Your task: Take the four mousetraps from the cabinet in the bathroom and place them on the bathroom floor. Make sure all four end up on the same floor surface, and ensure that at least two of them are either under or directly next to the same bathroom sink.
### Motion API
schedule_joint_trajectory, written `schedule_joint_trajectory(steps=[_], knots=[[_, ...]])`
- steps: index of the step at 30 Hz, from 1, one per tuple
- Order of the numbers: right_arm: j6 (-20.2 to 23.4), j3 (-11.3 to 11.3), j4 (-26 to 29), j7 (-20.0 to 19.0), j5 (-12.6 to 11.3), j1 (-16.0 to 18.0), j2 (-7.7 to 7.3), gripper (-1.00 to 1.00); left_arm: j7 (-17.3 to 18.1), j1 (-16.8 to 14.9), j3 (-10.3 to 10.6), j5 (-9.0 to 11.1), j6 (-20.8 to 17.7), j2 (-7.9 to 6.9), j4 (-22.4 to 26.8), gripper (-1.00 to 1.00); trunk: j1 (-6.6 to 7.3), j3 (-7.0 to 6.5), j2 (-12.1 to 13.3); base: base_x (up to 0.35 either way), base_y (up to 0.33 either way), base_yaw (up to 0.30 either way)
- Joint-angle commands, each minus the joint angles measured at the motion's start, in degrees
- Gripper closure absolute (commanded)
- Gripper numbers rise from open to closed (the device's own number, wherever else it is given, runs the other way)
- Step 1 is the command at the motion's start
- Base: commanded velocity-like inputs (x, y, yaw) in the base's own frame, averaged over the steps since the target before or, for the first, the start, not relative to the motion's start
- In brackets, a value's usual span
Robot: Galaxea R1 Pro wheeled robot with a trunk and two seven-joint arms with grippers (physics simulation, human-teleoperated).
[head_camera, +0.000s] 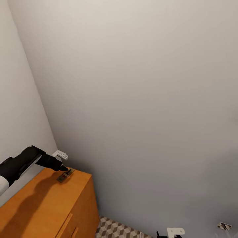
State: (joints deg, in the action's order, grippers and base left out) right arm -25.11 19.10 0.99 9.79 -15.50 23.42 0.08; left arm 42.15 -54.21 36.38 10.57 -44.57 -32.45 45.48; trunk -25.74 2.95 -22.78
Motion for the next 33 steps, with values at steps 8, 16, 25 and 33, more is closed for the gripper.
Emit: schedule_joint_trajectory(steps=[8, 16, 25, 33], knots=[[-0.2, 0.5, 0.0, 0.2, -0.4, 0.0, 0.01, -1.0, -0.2, -0.1, 0.3, 0.6, -0.4, -0.07, 0.0, -1.0, -0.04, 0.49, -0.1, 0.0, 0.0, 0.0], [-0.2, 0.5, 0.0, 0.2, -0.5, 0.0, 0.01, -1.0, -0.2, -0.1, 0.3, 0.6, -0.4, -0.07, 0.0, -1.0, -0.04, 0.85, -0.1, 0.0, 0.0, 0.0], [-0.2, 0.5, 0.0, 0.2, -0.4, 0.0, 0.01, -1.0, -0.2, -0.1, 0.4, 0.6, -0.4, -0.07, 0.0, -1.0, -0.04, 1.26, -0.1, 0.0, 0.0, 0.0], [-0.2, 0.5, 0.0, 0.2, -0.4, 0.0, 0.01, -1.0, -0.2, -0.1, 0.4, 0.6, -0.4, -0.07, 0.0, -1.0, -0.04, 1.62, -0.1, 0.0, 0.0, 0.0]])
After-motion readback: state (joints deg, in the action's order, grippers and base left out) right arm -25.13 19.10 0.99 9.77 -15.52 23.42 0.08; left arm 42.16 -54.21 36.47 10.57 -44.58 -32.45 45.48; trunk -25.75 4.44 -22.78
